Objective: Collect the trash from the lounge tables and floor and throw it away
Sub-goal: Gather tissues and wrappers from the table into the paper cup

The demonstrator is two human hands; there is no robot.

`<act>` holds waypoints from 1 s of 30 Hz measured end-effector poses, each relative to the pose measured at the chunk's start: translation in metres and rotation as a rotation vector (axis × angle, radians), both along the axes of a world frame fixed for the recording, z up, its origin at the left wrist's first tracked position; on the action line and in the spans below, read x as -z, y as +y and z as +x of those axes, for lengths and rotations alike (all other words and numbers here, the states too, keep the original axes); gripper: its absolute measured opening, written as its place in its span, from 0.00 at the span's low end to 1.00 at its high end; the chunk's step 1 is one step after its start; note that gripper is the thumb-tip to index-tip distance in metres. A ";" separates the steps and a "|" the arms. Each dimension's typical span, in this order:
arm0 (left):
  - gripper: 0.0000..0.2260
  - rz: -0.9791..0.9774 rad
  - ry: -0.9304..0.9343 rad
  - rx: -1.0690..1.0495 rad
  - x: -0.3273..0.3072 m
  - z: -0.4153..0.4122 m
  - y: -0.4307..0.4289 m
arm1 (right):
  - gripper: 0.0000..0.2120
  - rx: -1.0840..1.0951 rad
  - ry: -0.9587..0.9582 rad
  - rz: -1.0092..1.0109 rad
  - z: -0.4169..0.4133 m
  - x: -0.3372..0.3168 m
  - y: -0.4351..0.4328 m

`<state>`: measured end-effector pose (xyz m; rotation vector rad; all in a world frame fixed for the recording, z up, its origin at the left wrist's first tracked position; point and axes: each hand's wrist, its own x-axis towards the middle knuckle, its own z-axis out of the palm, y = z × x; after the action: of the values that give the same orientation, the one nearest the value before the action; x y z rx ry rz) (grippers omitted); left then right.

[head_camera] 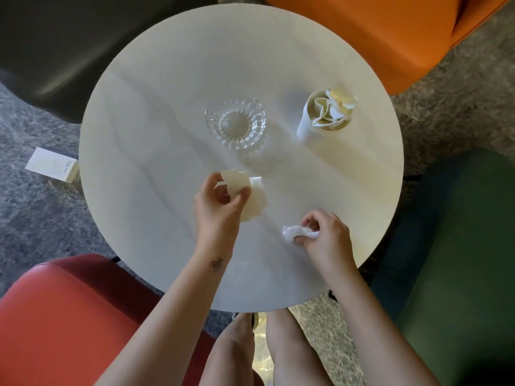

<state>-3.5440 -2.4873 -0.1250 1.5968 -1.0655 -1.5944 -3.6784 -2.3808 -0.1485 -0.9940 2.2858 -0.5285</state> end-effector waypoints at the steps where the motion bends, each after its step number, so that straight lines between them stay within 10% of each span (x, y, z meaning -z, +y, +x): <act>1: 0.11 0.006 0.007 -0.004 0.000 0.000 -0.001 | 0.12 -0.019 -0.013 0.024 0.000 -0.001 -0.003; 12: 0.15 0.057 0.040 -0.038 -0.007 -0.001 -0.005 | 0.08 -0.121 -0.013 0.238 -0.009 -0.010 -0.020; 19: 0.14 0.055 0.083 0.058 -0.017 -0.013 -0.007 | 0.11 0.399 -0.879 -0.414 -0.006 -0.062 -0.060; 30: 0.08 -0.134 0.154 0.417 -0.029 -0.034 -0.015 | 0.14 0.436 -0.796 -0.341 -0.022 -0.068 -0.070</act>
<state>-3.5782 -2.5027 -0.0956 1.1942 -1.4540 -1.8324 -3.7003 -2.4505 -0.0806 -0.2971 1.6868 -1.2662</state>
